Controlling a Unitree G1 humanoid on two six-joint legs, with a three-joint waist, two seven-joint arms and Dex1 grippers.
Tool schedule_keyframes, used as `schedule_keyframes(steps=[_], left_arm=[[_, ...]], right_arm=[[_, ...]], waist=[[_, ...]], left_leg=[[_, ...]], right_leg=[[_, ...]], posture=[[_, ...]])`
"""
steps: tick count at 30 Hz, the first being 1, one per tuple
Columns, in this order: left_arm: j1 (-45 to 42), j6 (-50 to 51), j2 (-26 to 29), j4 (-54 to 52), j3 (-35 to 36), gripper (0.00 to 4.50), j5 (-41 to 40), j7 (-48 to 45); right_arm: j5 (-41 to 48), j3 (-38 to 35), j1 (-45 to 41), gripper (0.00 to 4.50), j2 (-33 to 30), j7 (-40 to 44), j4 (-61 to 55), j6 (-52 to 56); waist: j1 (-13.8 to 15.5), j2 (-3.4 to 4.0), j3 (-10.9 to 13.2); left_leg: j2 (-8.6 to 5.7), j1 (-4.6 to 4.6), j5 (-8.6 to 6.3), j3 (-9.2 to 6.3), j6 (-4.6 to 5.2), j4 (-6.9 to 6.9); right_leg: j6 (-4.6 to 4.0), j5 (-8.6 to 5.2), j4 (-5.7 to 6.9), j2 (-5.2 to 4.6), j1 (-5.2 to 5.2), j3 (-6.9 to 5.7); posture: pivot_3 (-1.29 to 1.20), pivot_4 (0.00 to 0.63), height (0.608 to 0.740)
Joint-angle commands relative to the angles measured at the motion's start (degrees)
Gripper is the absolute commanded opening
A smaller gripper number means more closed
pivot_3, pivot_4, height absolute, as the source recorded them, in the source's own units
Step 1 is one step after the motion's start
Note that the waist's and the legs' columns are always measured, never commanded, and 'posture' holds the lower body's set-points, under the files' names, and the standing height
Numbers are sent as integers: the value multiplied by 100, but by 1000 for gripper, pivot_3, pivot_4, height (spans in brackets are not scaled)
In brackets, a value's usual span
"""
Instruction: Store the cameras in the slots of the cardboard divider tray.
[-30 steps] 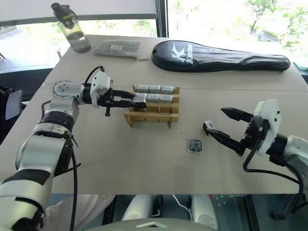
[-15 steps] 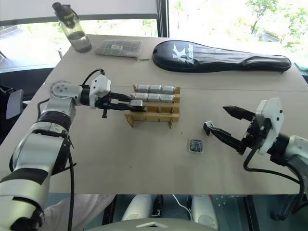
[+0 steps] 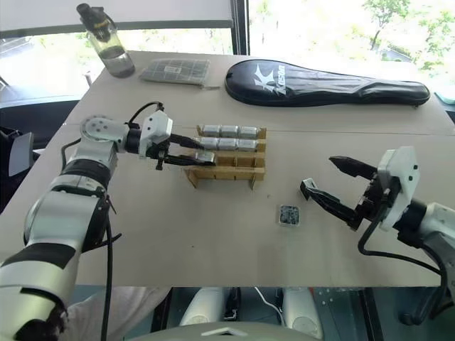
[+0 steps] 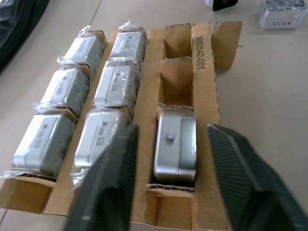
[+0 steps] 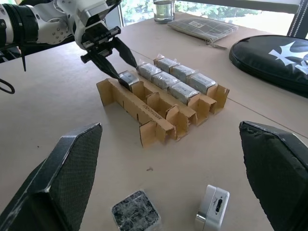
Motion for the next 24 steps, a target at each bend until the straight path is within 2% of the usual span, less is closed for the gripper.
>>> schedule_keyframes(steps=[1,2,3,9,12,15,18,22,24], left_arm=[[-185,-19,-11,-65,201,3804,20,-43],[-209,-11,-9,-83,220,4345,50,-43],[-234,13,12,-123,178,4444,58,-43],[-238,741,380,-1039,-236,4444,-951,-43],[64,1282,899,-1935,-670,4444,-1736,-43],[676,1959,1525,-3029,-734,4444,-2561,-43],[1487,2466,2035,-3982,-368,4444,-3068,-43],[2997,3152,2401,-5273,757,4444,-3492,145],[3911,3479,2528,-6090,1352,4444,-3725,450]], right_arm=[[-28,-174,14,4500,23,0,-139,-143],[-27,-176,21,4500,24,9,-138,-143],[-28,-176,27,4500,19,22,-134,-141],[-93,-170,76,4500,-7,130,-52,-170],[-182,-142,128,4500,-34,238,24,-210],[-448,-108,292,4500,-85,428,168,-303],[-733,-52,450,4500,-52,494,291,-392],[-1423,262,650,4500,73,306,540,-569],[-1489,368,767,4500,242,206,539,-566]], waist=[[1,0,0],[0,0,0],[0,0,0],[-2,-1,1],[-34,-1,1],[-45,0,0],[-57,1,0],[-21,0,0],[-26,1,-1]], left_leg=[[0,0,0,0,0,1],[0,0,0,-1,0,2],[0,1,0,-1,0,2],[1,-2,1,-4,-2,4],[4,0,7,-2,-13,3],[5,4,9,1,-16,1],[6,9,10,3,-17,0],[6,11,11,6,-19,4],[6,15,11,9,-19,4]], right_leg=[[0,0,1,0,0,0],[0,0,1,0,0,0],[0,0,3,0,0,0],[0,0,5,0,0,-1],[0,0,5,-1,-3,6],[0,0,9,-1,-4,12],[0,0,13,-4,-3,21],[0,-1,14,-5,-2,17],[0,-1,14,-5,-1,19]], posture=[[0,150,740],[0,150,740],[0,150,740],[0,150,740],[0,150,740],[0,150,740],[0,150,740],[0,150,740],[0,150,740]])
